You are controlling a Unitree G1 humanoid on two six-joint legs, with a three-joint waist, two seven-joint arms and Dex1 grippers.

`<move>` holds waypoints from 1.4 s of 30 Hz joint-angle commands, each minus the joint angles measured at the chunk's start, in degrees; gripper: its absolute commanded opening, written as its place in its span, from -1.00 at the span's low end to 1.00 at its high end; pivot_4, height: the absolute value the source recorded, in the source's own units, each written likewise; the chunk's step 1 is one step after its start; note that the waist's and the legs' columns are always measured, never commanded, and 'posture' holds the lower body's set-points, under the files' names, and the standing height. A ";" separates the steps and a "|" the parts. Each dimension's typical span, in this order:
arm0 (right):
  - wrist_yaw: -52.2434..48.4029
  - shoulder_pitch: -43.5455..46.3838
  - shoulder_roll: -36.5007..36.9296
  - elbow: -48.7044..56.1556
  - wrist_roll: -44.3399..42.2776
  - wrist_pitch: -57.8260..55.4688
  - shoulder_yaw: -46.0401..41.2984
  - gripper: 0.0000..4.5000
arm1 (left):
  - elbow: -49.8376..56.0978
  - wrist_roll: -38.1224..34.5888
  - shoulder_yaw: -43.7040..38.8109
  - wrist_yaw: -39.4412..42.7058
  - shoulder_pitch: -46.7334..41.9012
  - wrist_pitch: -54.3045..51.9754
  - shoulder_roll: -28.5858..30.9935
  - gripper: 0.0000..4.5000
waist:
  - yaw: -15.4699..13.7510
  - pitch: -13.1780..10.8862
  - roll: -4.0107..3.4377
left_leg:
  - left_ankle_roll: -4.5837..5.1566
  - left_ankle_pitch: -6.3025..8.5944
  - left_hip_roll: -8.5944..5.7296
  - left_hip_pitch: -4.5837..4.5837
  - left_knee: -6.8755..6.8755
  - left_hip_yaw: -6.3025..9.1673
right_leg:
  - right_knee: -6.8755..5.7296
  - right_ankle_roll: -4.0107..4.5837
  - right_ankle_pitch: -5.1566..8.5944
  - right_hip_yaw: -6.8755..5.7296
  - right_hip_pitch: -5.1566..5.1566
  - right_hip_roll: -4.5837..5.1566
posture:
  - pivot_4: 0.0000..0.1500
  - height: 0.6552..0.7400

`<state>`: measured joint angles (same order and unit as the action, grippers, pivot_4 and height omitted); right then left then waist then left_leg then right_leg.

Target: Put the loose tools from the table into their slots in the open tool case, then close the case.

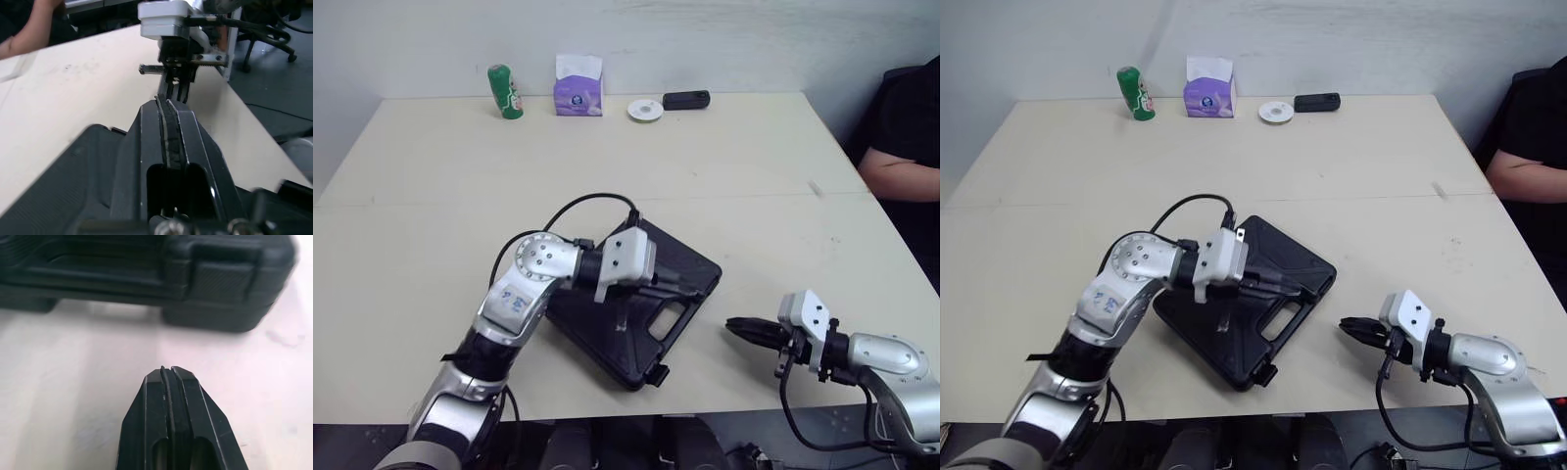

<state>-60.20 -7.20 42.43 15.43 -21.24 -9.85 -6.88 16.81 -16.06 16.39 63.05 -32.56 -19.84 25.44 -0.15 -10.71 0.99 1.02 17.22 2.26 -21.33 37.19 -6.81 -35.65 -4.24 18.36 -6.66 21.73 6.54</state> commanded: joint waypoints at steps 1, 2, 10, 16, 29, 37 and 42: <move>-0.21 -2.20 -0.37 2.16 2.00 6.39 -0.11 -0.95 | 5.46 0.64 0.57 0.22 2.69 0.73 3.02 -0.99 | -0.07 0.00 0.00 | 0.00 0.00 0.00 0.01 0.00 0.00 | 0.00 0.00 0.00 0.00 0.00 0.00 | 1.00 1.00; -0.51 -3.57 -0.35 2.34 2.68 7.95 0.16 -0.95 | 6.26 1.29 0.90 0.03 3.83 1.28 3.79 -0.99 | -0.12 0.00 0.00 | 0.00 0.00 0.00 0.01 -0.01 0.00 | 0.01 0.00 0.00 0.01 0.00 0.00 | 1.00 1.00; -3.06 -12.67 0.81 8.12 2.00 9.18 3.86 -0.95 | 13.01 3.67 2.88 -2.77 13.69 -0.96 9.30 -0.99 | -1.08 -0.03 -0.03 | 0.01 0.07 0.01 -0.05 -0.05 -0.02 | 0.10 -0.01 0.02 0.08 0.07 0.00 | 1.00 1.00; -3.80 -12.99 0.91 12.20 0.80 6.65 7.42 -0.95 | 14.36 6.52 4.17 -3.41 18.14 -1.03 14.29 -0.99 | -1.26 -0.02 -0.06 | 0.30 0.23 0.06 0.02 -0.08 0.02 | 0.09 0.06 0.02 0.14 0.06 0.01 | 1.00 1.00; -1.67 -8.12 -2.14 13.01 2.08 6.25 15.25 -0.95 | 9.92 8.47 4.00 -8.23 26.50 0.81 17.11 -0.99 | -1.26 0.25 -0.32 | 0.24 0.29 0.14 0.18 -0.12 0.05 | 0.10 0.20 0.10 0.11 -0.04 0.00 | 1.00 1.00; -1.03 -5.50 -4.13 11.15 2.37 8.09 17.72 -0.95 | 7.65 8.71 4.64 -8.74 25.75 1.15 17.26 -0.99 | -1.26 0.57 -0.76 | 0.15 0.35 0.16 0.20 -0.15 0.05 | 0.11 0.23 0.12 0.07 -0.04 0.00 | 1.00 1.00; -1.43 -4.60 -5.46 10.75 1.68 8.88 18.56 -0.95 | 6.99 8.57 4.95 -8.49 25.80 1.36 17.41 -0.99 | -1.23 0.74 -0.85 | 0.13 0.37 0.16 0.23 -0.14 0.05 | 0.10 0.23 0.11 0.08 -0.06 0.00 | 1.00 1.00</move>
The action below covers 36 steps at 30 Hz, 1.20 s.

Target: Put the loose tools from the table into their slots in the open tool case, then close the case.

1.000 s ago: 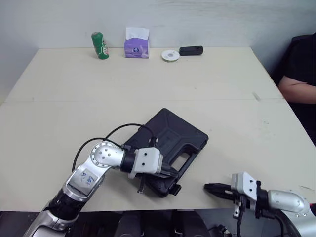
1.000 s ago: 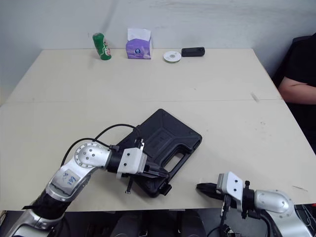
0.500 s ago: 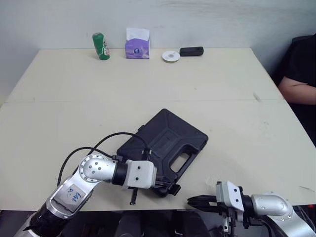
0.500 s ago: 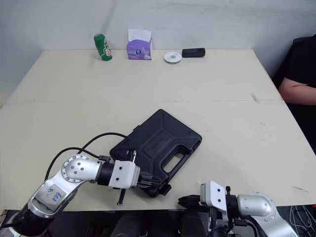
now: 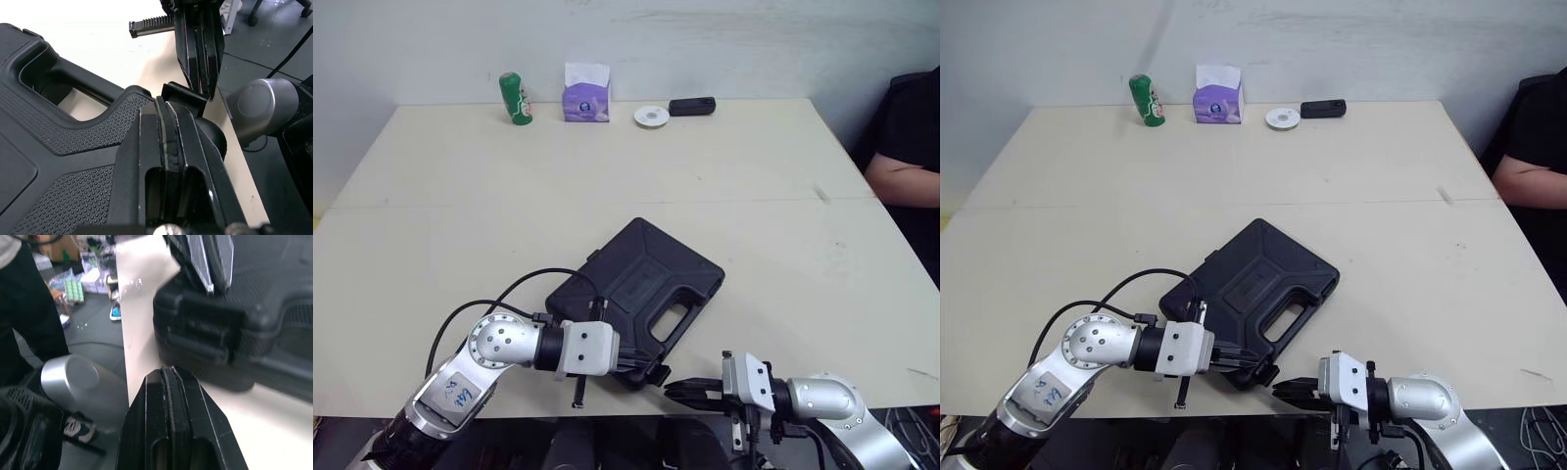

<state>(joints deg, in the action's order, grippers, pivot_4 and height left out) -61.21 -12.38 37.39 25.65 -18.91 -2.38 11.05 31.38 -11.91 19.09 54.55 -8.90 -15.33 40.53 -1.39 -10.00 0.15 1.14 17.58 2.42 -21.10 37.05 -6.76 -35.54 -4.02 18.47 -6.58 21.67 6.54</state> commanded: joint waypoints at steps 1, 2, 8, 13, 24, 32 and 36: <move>-0.33 0.87 -0.56 0.41 -0.46 1.51 0.80 -0.95 | -7.63 4.46 2.34 0.03 2.21 -3.09 2.30 -0.99 | 0.02 0.04 -0.01 | 0.00 0.00 0.00 0.01 0.00 0.00 | 0.00 0.00 0.00 0.00 -0.01 0.00 | 1.00 1.00; -0.21 1.15 -0.73 0.34 -0.31 1.70 0.96 -0.95 | -7.68 4.52 2.44 0.03 2.25 -3.05 2.28 -0.99 | 0.02 0.04 -0.01 | -0.01 0.00 0.00 0.02 0.00 0.00 | 0.00 0.00 0.00 0.00 -0.01 0.00 | 1.00 1.00; -0.29 3.14 -1.32 -0.73 0.03 2.22 2.29 -0.95 | -7.93 4.58 2.85 -0.05 2.02 -3.63 2.05 -0.99 | 0.02 0.06 -0.01 | -0.11 0.07 0.01 0.02 -0.01 0.01 | 0.00 0.00 0.00 0.00 -0.01 0.00 | 1.00 1.00; 0.28 6.63 -2.46 -2.00 0.07 1.33 3.15 -0.95 | -8.58 4.82 3.18 -0.29 1.81 -3.95 1.87 -0.99 | 0.06 0.06 -0.01 | -0.15 0.09 0.02 0.03 0.00 0.01 | 0.01 0.01 0.00 0.00 -0.01 0.00 | 1.00 1.00; 1.85 14.53 -4.54 -0.74 -1.38 -6.09 3.55 -0.95 | -8.45 4.67 3.81 -0.81 2.41 -4.58 2.39 -0.99 | 0.93 0.06 0.00 | -0.24 0.02 0.14 0.04 -0.05 0.02 | 0.00 0.18 -0.03 -0.02 0.04 -0.03 | 1.00 1.00; 1.87 18.24 -4.74 -0.11 -4.27 -12.46 1.82 -0.95 | -8.88 4.43 3.94 -0.45 2.58 -4.65 2.67 -0.99 | 1.48 0.06 0.00 | -0.24 0.02 0.15 0.02 -0.06 0.03 | 0.00 0.18 -0.04 -0.03 0.06 -0.03 | 1.00 1.00; 2.45 18.81 -4.45 0.33 -6.67 -16.58 0.34 -0.95 | -9.43 4.25 3.64 -0.45 2.75 -4.43 2.45 -0.99 | 1.48 0.06 0.00 | -0.25 0.02 0.15 0.02 -0.08 0.03 | 0.00 0.19 -0.04 -0.03 0.08 -0.03 | 1.00 1.00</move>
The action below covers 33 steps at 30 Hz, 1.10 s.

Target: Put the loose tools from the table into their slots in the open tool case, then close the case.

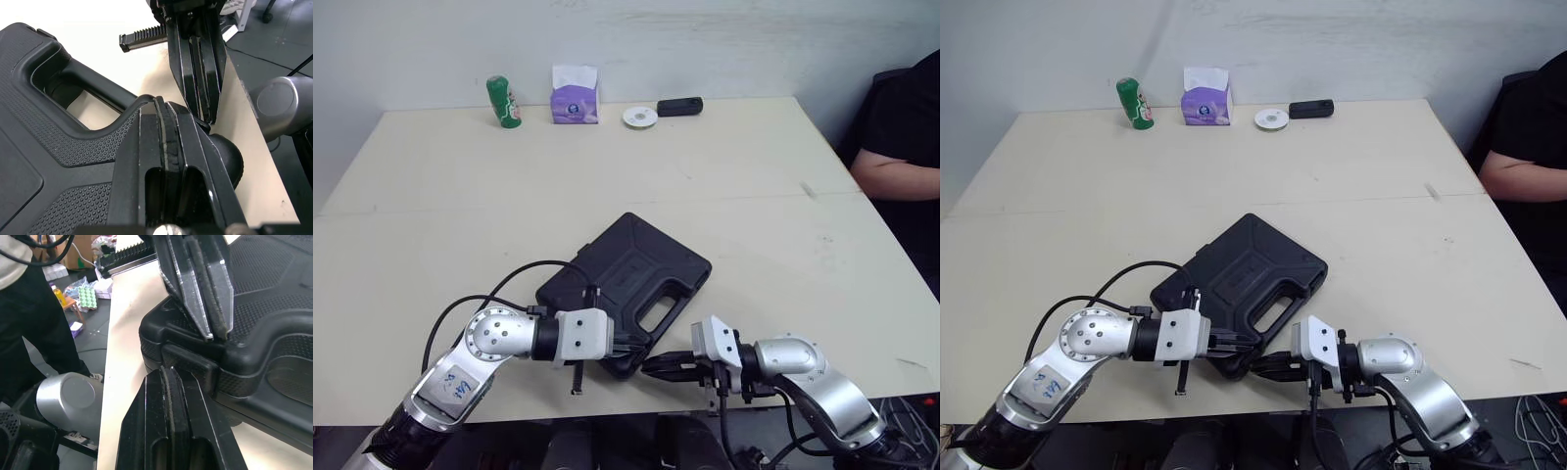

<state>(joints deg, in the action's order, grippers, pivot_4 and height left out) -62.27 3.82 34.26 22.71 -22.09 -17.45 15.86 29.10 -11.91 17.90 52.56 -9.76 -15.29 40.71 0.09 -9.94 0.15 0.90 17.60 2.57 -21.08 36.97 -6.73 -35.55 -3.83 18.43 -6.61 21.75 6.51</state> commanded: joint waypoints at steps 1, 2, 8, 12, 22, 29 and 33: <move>3.47 2.57 -1.24 3.42 -3.67 -1.98 -4.64 -0.95 | -7.30 4.06 4.65 1.39 3.69 -4.43 2.09 -0.99 | 0.01 0.00 0.00 | 0.00 0.00 0.00 0.00 -0.01 0.00 | 0.00 0.00 0.00 0.00 0.00 0.00 | 1.00 1.00; 3.35 2.45 -1.08 3.58 -3.75 -2.33 -4.71 -0.95 | -7.44 3.83 4.42 1.21 3.72 -4.45 1.85 -0.99 | 0.01 0.00 0.00 | 0.00 0.00 0.00 0.00 -0.02 0.00 | 0.01 0.01 0.01 0.01 0.01 0.00 | 1.00 1.00; 2.69 -0.36 0.68 5.58 -3.97 -3.14 -5.41 -0.95 | -7.79 1.82 2.44 -0.71 3.89 -4.41 -0.26 -0.99 | -0.10 -0.01 -0.02 | -0.01 0.00 0.00 -0.07 -0.03 0.00 | 0.02 0.02 0.01 0.02 0.09 0.00 | 1.00 1.00; 2.09 -3.38 3.53 6.88 -4.78 -2.93 -9.78 -0.95 | -5.09 -4.48 -4.18 -2.66 4.91 -3.22 -3.18 -0.99 | -0.23 -0.07 -0.04 | -0.01 0.00 -0.01 -0.19 -0.04 0.00 | 0.08 -0.01 0.00 0.02 0.17 0.00 | 1.00 1.00; -1.98 -1.27 17.21 -7.34 -0.05 6.77 -26.40 -1.00 | 1.15 -17.31 -38.64 -7.80 16.17 -7.57 0.14 -0.71 | 0.12 -0.91 0.33 | 0.29 -0.21 -0.06 -1.08 0.04 -0.08 | -0.02 -0.08 -0.06 -0.08 1.00 -0.01 | 1.00 1.00; -3.29 11.93 22.72 -28.92 4.68 16.49 -29.60 0.35 | -7.10 -12.00 -55.75 -6.91 31.36 -4.76 1.78 0.68 | -0.13 -1.55 0.29 | 0.25 -0.20 -0.10 -1.15 0.11 -0.14 | 0.11 -0.12 -0.06 -0.15 0.99 -0.03 | 1.00 1.00; -3.57 20.98 24.28 -42.70 8.95 25.15 -27.75 0.99 | -14.20 -7.73 -60.14 -9.21 32.52 0.43 2.24 1.00 | -0.07 -1.66 0.27 | 0.38 -0.13 -0.10 -1.23 0.13 -0.14 | 0.10 -0.13 -0.07 -0.16 1.10 -0.03 | 1.00 1.00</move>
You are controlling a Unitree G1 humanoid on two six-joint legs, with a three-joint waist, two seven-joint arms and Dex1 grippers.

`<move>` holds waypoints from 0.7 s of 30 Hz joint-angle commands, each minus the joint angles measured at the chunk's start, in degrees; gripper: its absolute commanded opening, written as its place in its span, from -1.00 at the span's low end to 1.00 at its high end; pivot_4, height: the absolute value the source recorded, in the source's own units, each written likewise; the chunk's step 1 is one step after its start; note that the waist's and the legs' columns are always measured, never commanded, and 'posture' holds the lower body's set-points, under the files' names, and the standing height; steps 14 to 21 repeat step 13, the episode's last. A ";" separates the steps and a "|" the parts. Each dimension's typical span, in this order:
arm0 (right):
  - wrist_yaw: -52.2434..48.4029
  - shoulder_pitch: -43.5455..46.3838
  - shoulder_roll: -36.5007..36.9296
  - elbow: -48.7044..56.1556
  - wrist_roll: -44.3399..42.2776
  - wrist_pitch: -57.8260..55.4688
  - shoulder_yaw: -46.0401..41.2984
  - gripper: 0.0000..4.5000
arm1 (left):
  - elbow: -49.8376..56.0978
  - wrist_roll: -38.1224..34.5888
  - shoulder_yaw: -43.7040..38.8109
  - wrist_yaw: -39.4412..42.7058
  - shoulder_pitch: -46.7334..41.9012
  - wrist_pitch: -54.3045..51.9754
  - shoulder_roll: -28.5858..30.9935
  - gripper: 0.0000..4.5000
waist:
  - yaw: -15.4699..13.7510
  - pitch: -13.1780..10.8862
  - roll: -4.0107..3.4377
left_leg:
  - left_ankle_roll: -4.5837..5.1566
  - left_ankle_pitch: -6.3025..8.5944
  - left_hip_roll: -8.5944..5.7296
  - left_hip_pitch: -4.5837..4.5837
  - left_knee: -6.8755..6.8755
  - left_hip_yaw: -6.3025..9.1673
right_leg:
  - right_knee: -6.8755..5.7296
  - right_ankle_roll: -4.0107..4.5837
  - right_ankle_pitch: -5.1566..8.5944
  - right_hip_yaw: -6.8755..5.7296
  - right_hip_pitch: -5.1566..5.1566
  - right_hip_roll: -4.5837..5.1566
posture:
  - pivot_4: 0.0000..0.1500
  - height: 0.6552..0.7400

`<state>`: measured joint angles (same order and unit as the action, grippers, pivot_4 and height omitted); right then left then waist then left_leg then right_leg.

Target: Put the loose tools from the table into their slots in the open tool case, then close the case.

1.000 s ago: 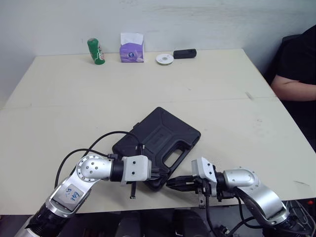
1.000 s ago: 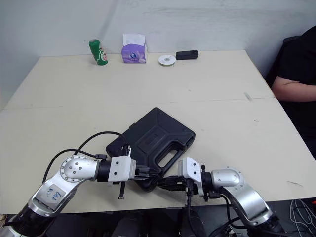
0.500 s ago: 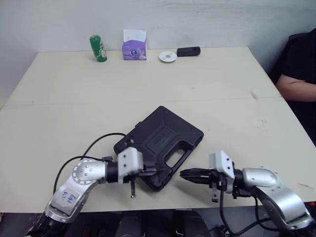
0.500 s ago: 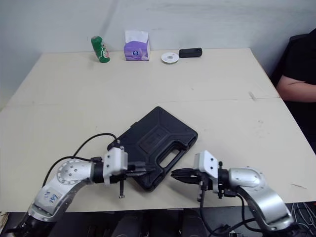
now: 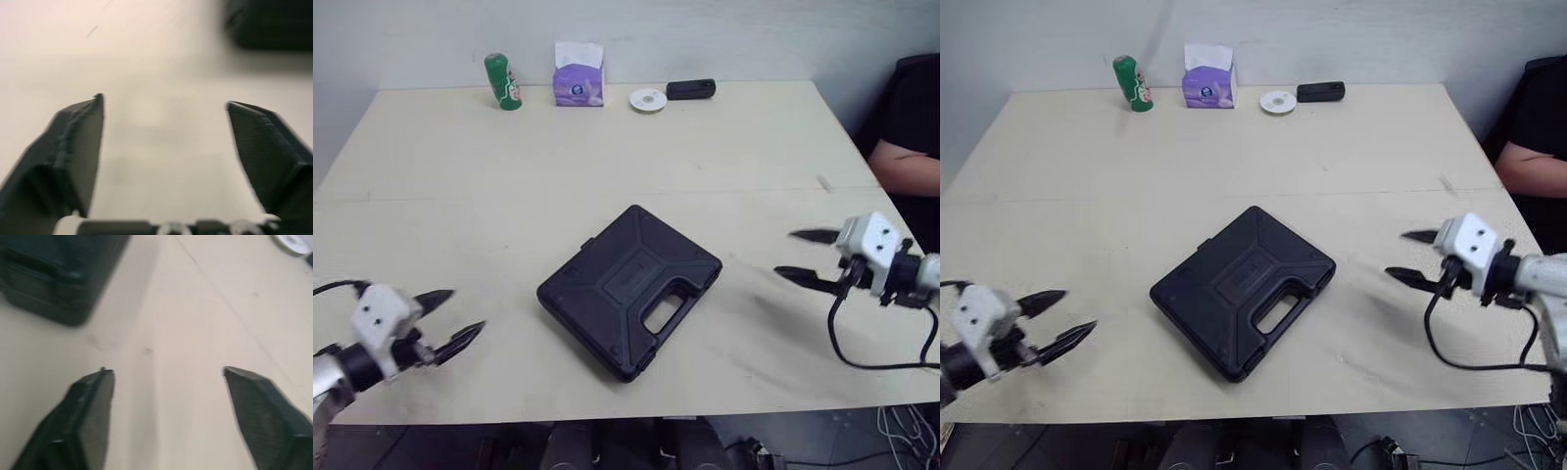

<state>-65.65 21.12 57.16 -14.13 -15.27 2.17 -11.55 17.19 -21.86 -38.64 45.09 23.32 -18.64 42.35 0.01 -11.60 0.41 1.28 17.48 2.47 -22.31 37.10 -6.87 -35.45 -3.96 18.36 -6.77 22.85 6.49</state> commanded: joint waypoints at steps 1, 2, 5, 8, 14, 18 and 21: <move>-0.19 5.27 1.37 -8.06 2.82 6.99 0.05 0.99 | -3.30 2.62 -4.12 -2.22 -1.14 4.96 0.56 1.00 | 0.05 -0.01 0.01 | -0.01 0.00 0.00 0.00 0.00 0.00 | -0.01 0.00 0.00 0.00 0.01 0.01 | 1.00 1.00; -0.06 6.96 1.18 -9.89 3.49 8.20 0.47 0.99 | -4.44 2.43 -4.55 -2.18 -1.97 5.95 0.61 1.00 | 0.11 -0.01 0.01 | -0.02 -0.01 0.01 -0.01 -0.01 0.00 | -0.02 0.01 0.00 0.00 0.04 0.01 | 1.00 1.00; 0.41 11.14 0.29 -14.44 5.22 11.64 1.76 0.99 | -6.49 2.12 -4.83 -3.15 -4.55 6.94 0.69 1.00 | 0.25 -0.02 -0.01 | -0.10 -0.04 0.03 -0.06 -0.03 -0.03 | -0.09 0.01 -0.01 0.05 0.14 0.02 | 1.00 1.00; 1.59 12.91 -1.07 -16.60 5.94 13.90 2.53 0.99 | -6.58 2.88 -4.07 -3.64 -4.99 8.11 0.08 1.00 | 0.46 -0.02 -0.01 | -0.43 -0.22 0.03 -0.06 -0.08 -0.11 | -0.11 0.01 -0.01 0.07 0.17 0.02 | 1.00 1.00; 5.39 13.61 -4.08 -18.35 7.43 17.15 3.16 0.99 | -9.80 3.99 -4.74 -3.81 -3.99 11.27 -0.48 1.00 | 1.24 -0.02 -0.01 | -0.42 -0.22 0.03 -0.05 -0.03 -0.31 | -0.16 -0.04 -0.03 0.05 0.18 0.02 | 1.00 1.00; 5.39 13.61 -4.08 -18.35 7.43 17.15 3.16 0.99 | -9.80 3.99 -4.74 -3.81 -3.99 11.27 -0.48 1.00 | 1.24 -0.02 -0.01 | -0.42 -0.22 0.03 -0.05 -0.03 -0.31 | -0.16 -0.04 -0.03 0.05 0.18 0.02 | 1.00 1.00; 5.39 13.61 -4.08 -18.35 7.43 17.15 3.16 0.99 | -9.80 3.99 -4.74 -3.81 -3.99 11.27 -0.48 1.00 | 1.24 -0.02 -0.01 | -0.42 -0.22 0.03 -0.05 -0.03 -0.31 | -0.16 -0.04 -0.03 0.05 0.18 0.02 | 1.00 1.00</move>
